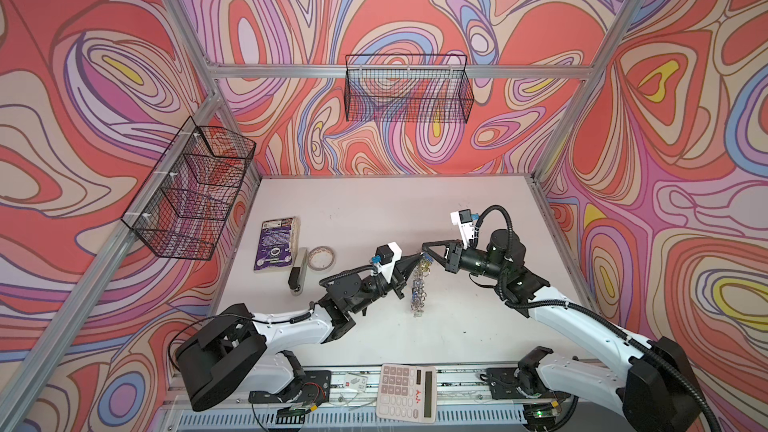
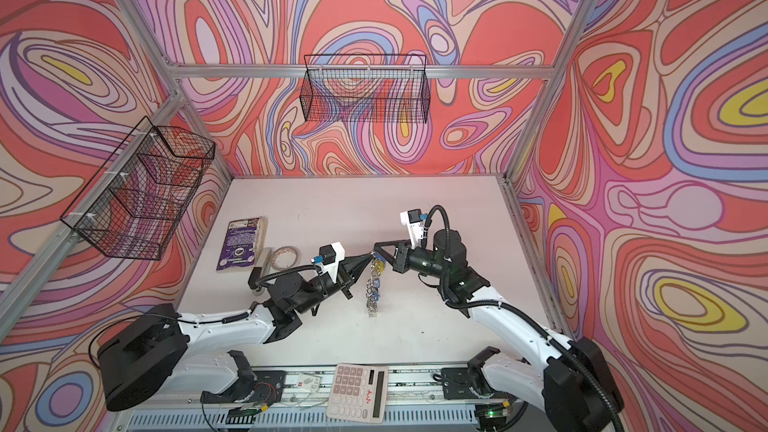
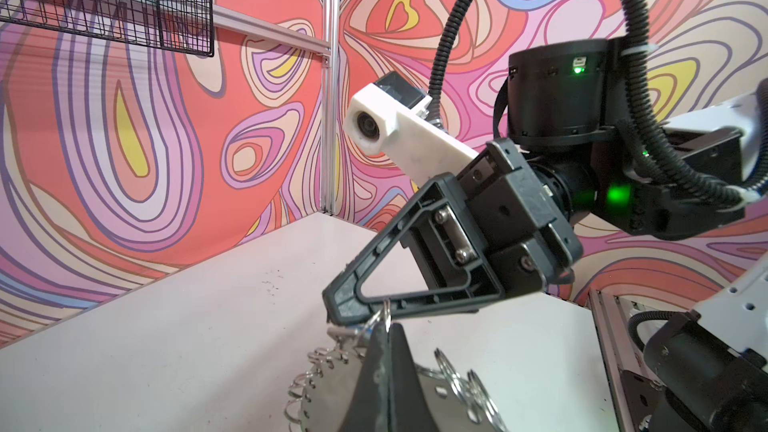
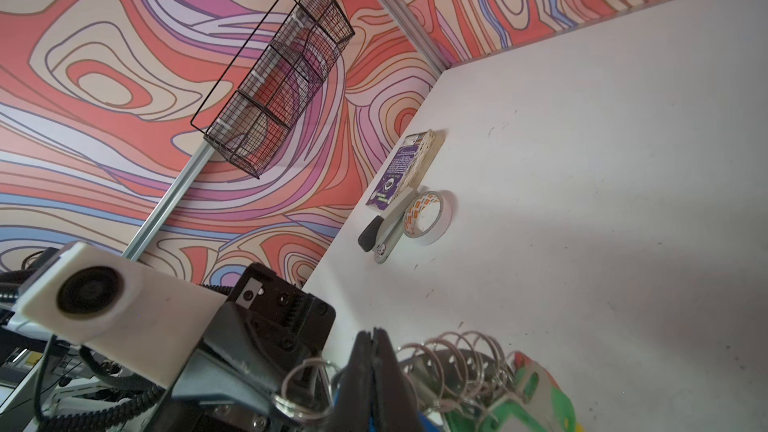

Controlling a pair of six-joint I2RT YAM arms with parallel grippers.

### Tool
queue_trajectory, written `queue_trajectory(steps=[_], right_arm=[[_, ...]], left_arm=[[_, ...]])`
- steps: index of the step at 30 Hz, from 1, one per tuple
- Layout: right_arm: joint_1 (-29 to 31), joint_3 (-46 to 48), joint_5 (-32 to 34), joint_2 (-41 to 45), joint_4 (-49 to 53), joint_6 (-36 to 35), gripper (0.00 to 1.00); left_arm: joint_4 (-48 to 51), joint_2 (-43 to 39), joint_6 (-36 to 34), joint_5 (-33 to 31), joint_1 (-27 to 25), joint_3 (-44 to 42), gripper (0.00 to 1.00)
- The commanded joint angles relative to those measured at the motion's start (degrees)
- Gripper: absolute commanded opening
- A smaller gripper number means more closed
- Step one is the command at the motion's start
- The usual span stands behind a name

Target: Put the keys on the keyring

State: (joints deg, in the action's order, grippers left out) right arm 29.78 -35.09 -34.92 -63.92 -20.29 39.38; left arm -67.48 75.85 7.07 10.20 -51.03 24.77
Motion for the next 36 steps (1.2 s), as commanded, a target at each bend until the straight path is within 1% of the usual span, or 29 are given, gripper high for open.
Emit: queue_trajectory(steps=[1, 6, 8, 10, 11, 13, 15, 17, 21, 24, 26, 27, 31, 33, 34, 36], right_arm=[[2.7, 2.3, 0.1, -0.9, -3.0, 1.8, 0.02], [6.5, 3.4, 4.0, -0.7, -5.1, 3.8, 0.02], [7.4, 3.2, 5.1, -0.5, -5.3, 3.9, 0.04], [7.3, 3.2, 6.1, 0.3, -4.0, 2.8, 0.07], [7.3, 3.3, 7.7, 1.2, -3.2, 1.9, 0.09], [5.4, 3.3, 8.7, 2.9, -0.9, 1.2, 0.13], [2.0, 3.7, 6.8, 4.0, -0.5, 1.7, 0.18], [-0.8, 3.4, 5.2, 5.0, 1.0, 1.1, 0.20], [-2.9, 1.2, 4.6, 6.5, 5.7, -2.4, 0.25], [-4.2, -0.1, 3.0, 7.1, 7.1, -4.3, 0.25], [-5.1, -0.2, 1.7, 7.6, 7.2, -6.0, 0.21], [-5.6, -0.3, 0.7, 7.6, 6.9, -6.9, 0.20], [-6.2, -0.2, -4.2, 6.6, 4.4, -8.6, 0.20], [-6.2, -0.1, -7.0, 5.7, 2.4, -8.4, 0.25], [-6.2, 0.3, -7.9, 5.6, 1.0, -8.0, 0.26], [-6.3, 1.2, -9.6, 5.2, -2.1, -6.9, 0.27]], left_arm=[[-7.9, -0.1, -1.1, -0.6, -0.3, 3.3, 0.00], [-7.9, 1.7, -1.8, -2.0, -0.6, 3.9, 0.00], [-8.0, 2.4, -1.4, -2.0, -0.6, 4.2, 0.00], [-8.0, 2.5, -1.2, -2.2, -0.6, 4.2, 0.00], [-8.0, 2.4, -1.1, -2.4, -0.7, 4.3, 0.00], [-7.9, 1.7, -1.0, -3.2, -0.7, 3.7, 0.00], [-7.9, 0.9, -0.7, -4.0, -0.7, 2.9, 0.00], [-7.9, 0.1, 0.2, -4.3, -0.7, 2.1, 0.00], [-7.9, -0.5, 1.7, -4.4, -0.6, 1.4, 0.00], [-7.9, -0.1, 2.4, -4.6, -0.7, 1.6, 0.00], [-7.9, 0.5, 3.1, -4.9, -0.6, 2.1, 0.00], [-7.9, 1.1, 3.3, -5.0, -0.6, 2.6, 0.00], [-7.9, 2.9, 5.1, -3.6, -0.2, 4.2, 0.00], [-7.9, 3.2, 6.9, -2.1, 0.5, 4.3, 0.00], [-7.9, 3.2, 7.7, -1.4, 0.9, 6.4, 0.00], [-7.9, 3.2, 8.7, 0.1, 1.3, 6.5, 0.00]])
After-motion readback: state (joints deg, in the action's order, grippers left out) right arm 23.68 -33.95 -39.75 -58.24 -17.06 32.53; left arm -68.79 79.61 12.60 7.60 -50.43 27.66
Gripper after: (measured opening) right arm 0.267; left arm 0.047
